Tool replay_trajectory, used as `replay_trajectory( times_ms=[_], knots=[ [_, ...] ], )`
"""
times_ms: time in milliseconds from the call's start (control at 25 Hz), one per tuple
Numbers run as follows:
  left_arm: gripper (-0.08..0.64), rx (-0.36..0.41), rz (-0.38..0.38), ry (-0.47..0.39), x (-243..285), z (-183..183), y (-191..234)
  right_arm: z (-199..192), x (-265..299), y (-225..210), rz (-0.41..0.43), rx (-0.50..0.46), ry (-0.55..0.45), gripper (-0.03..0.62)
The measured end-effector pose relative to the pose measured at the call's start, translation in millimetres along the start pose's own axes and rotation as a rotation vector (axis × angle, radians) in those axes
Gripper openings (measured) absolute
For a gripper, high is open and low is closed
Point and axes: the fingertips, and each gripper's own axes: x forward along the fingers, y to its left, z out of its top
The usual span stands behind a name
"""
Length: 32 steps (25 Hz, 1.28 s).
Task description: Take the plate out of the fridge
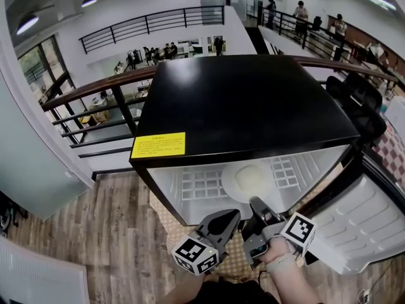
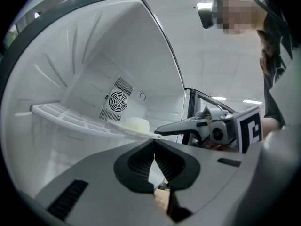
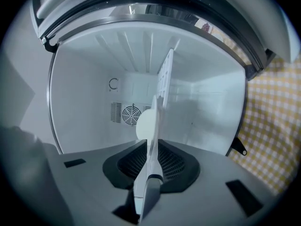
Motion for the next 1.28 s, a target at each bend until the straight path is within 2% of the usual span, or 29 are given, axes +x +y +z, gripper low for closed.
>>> replay_trajectory(
  times_ms=[240,760,880,1160,1280],
  knots=[
    [0.009,0.002,0.004,-0.001,1,0,1,17,6,-6,0.001,-0.004,-0.039,0.062],
    [0.009,0.008,-0.001,-0.005,2,2,1,-2,-7,-1,0.045,0.011,0.008,0.061],
    [0.009,0.004,0.002,-0.003,0,0,2,4,-4,-4,0.043,0.01,-0.005,0.113],
    [0.009,0.008,0.001,0.002,0,0,1,5,8,-3,0.034,-0.015,0.01,0.112],
    [0.009,0.01,0.001,0.007,-1,-1,1,3,8,-5,0.032,-0.005,0.01,0.082]
  ],
)
